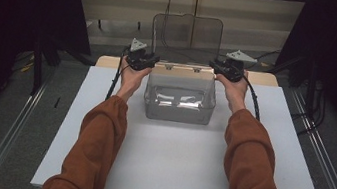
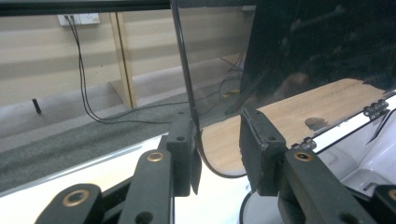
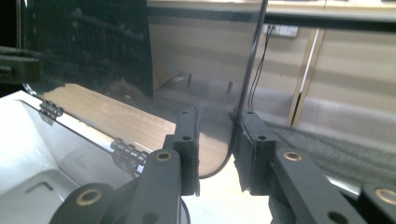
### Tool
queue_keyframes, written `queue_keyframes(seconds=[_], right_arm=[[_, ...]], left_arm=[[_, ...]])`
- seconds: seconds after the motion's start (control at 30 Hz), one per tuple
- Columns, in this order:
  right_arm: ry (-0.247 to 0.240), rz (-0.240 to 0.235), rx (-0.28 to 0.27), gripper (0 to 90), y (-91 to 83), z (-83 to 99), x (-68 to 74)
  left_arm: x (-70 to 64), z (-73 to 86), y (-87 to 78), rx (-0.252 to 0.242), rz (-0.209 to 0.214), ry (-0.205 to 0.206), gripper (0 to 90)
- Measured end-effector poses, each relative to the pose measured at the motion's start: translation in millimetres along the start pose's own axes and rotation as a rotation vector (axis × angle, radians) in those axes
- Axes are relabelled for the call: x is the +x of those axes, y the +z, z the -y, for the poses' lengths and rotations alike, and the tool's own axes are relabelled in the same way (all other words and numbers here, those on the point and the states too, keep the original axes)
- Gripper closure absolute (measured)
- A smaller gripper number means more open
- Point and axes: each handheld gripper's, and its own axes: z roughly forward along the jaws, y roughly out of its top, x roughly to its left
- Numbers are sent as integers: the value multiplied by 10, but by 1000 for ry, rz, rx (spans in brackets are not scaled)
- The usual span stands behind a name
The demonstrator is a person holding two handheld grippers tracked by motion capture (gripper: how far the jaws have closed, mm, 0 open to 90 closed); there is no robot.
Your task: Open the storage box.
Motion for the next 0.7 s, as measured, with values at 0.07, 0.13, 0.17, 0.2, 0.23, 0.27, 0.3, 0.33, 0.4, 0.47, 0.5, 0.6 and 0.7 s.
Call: queue_keyframes(seconds=[0.07,0.13,0.17,0.2,0.23,0.27,0.3,0.33,0.4,0.47,0.5,0.6,0.7], right_arm=[[31,2,18,715,9,-15,0],[59,-2,23,716,24,-22,-10],[72,-2,26,716,31,-21,-17],[72,-2,26,716,31,-21,-17],[97,-6,33,716,39,-23,-28],[105,-8,37,714,44,-28,-29],[112,-7,44,713,48,-35,-31],[117,-9,51,710,50,-42,-34],[127,-7,64,701,63,-52,-35],[141,-11,74,691,74,-54,-42],[151,-12,82,687,84,-54,-49],[176,-19,89,685,103,-51,-67],[173,-17,108,681,118,-71,-74]], left_arm=[[13,-5,10,5,-1,-16,660],[17,-8,17,11,6,-26,659],[19,-10,19,13,7,-35,658],[19,-10,19,13,7,-35,657],[23,-11,23,14,10,-44,656],[33,-12,28,20,14,-58,655],[35,-15,34,20,17,-66,653],[41,-17,39,22,20,-79,650],[34,-21,60,29,15,-94,639],[32,-31,81,46,13,-100,613],[36,-37,88,52,14,-102,606],[66,-55,102,78,27,-115,603],[74,-65,107,92,30,-127,600]])
